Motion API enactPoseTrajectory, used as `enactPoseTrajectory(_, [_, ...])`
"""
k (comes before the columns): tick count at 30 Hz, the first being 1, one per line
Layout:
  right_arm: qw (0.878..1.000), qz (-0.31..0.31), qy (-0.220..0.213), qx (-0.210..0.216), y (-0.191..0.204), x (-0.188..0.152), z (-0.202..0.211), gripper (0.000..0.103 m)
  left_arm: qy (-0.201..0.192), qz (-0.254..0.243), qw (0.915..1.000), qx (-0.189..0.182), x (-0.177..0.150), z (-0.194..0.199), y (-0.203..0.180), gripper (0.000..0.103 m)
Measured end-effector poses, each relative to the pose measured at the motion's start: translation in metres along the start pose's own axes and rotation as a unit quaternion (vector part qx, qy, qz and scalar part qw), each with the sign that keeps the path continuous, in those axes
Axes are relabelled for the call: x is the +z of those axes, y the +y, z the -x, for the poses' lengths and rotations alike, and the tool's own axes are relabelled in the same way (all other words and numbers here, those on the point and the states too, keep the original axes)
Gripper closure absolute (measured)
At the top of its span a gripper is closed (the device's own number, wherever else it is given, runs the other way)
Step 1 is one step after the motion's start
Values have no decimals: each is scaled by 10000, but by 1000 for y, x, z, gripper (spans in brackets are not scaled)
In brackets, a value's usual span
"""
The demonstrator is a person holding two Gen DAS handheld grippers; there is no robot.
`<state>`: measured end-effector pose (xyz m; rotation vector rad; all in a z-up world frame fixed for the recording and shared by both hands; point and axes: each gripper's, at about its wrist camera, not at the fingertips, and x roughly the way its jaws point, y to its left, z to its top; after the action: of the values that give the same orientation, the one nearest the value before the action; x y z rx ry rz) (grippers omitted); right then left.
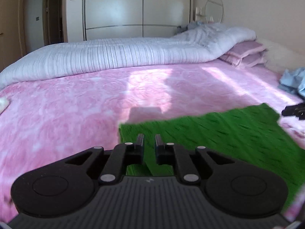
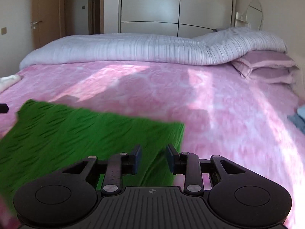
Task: Fold clothes
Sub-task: 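Move both open grippers back over the folded vest, then pat the folded green vest flat and hold both grippers above it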
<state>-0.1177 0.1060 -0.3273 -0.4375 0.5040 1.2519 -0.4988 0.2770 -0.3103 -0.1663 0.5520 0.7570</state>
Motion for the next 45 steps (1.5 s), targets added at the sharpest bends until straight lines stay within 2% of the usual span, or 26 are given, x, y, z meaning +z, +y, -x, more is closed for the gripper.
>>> enactPoseTrajectory(3, [9993, 378, 0, -67, -3, 11, -38, 71, 147, -330, 9993, 80, 11, -40, 2, 94])
enactPoseTrajectory(7, [9988, 449, 195, -67, -18, 10, -83, 71, 434, -671, 9967, 156, -5, -76, 1, 94])
enactPoseTrajectory(10, [9997, 220, 113, 37, -41, -4, -100, 71, 303, -659, 9973, 150, -21, -81, 5, 94])
enactPoseTrajectory(13, [9975, -581, 224, 330, -69, -2, -102, 70, 382, -414, 9983, 114, -14, -76, 10, 96])
enactPoseTrajectory(14, [9961, -755, 275, 350, -73, 1, -98, 70, 400, -281, 9988, 89, -10, -73, 11, 97])
enactPoseTrajectory(19, [9968, -768, 88, 181, -48, 11, -40, 70, 118, 231, 9992, -298, 0, -24, 5, 97])
enactPoseTrajectory(22, [9953, -884, -33, 403, -18, 1, 5, 70, 122, 475, 9964, -686, -13, 13, -12, 97])
enactPoseTrajectory(25, [9949, -791, -21, 620, 19, -20, 40, 70, 293, 515, 9943, -886, -32, 41, -36, 97])
enactPoseTrajectory(29, [9947, -651, 138, 788, 65, -46, 61, 70, 537, 452, 9948, -745, -61, 61, -59, 97])
enactPoseTrajectory(32, [9966, -477, 372, 551, 85, -72, 50, 70, 473, 652, 9952, -558, -83, 61, -61, 97])
enactPoseTrajectory(34, [9981, -394, 181, 443, 90, -77, 52, 70, 513, 542, 9963, -434, -78, 66, -66, 98])
enactPoseTrajectory(35, [9981, -415, 237, 392, 92, -74, 54, 70, 542, 459, 9968, -359, -74, 70, -69, 99])
enactPoseTrajectory(37, [9982, -454, 268, 301, 94, -66, 62, 70, 471, 458, 9971, -377, -71, 82, -75, 99])
enactPoseTrajectory(40, [9983, -540, 59, 215, 97, -68, 77, 70, 511, 464, 9969, -378, -72, 90, -84, 98])
enactPoseTrajectory(43, [9961, -821, 332, 50, 94, -82, 71, 70, 692, 490, 9962, -223, -81, 85, -92, 97])
enactPoseTrajectory(45, [9963, -799, 325, 9, 95, -89, 67, 70, 725, 505, 9960, -125, -82, 85, -97, 97])
